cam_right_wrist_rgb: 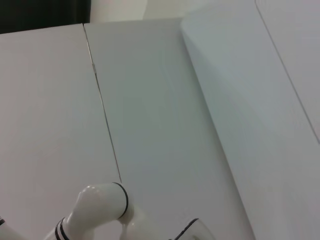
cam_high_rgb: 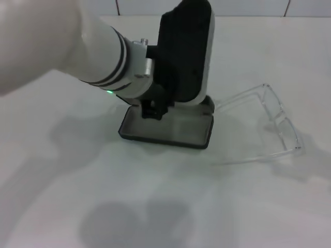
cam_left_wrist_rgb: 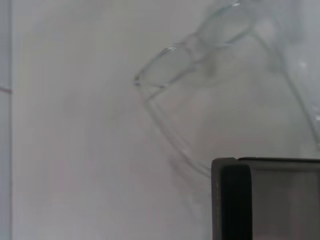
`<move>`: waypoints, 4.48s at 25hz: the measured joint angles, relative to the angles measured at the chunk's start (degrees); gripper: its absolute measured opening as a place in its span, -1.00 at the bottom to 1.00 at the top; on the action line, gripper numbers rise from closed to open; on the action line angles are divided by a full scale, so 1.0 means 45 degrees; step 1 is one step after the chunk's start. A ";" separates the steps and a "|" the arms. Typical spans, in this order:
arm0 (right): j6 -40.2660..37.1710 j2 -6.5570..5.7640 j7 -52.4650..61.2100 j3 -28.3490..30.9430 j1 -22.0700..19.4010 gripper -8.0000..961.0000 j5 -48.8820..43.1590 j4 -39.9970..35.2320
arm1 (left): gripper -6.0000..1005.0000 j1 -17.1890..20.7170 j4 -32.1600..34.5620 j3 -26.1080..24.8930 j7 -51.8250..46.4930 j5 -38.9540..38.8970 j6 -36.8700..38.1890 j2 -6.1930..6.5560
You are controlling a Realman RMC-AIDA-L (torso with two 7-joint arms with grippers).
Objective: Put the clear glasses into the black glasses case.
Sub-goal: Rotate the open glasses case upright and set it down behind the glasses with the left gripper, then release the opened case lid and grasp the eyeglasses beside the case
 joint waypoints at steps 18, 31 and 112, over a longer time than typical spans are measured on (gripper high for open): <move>0.0004 -0.0040 0.0009 0.0004 -0.0294 0.81 0.0021 -0.0160 | -0.59 -0.0215 -0.0947 0.2350 -0.3830 0.1141 -0.1362 -0.0004; 0.0016 -0.0039 0.0015 0.0156 -0.0335 0.81 0.0021 -0.0172 | -0.59 -0.0460 -0.1331 0.2494 -0.4751 0.1144 -0.1623 0.0039; 0.8582 0.0293 1.5456 -0.6557 0.8065 0.50 -1.5760 -0.1563 | -0.05 0.2530 -0.9438 -1.0968 0.8494 -1.9204 0.4312 0.0195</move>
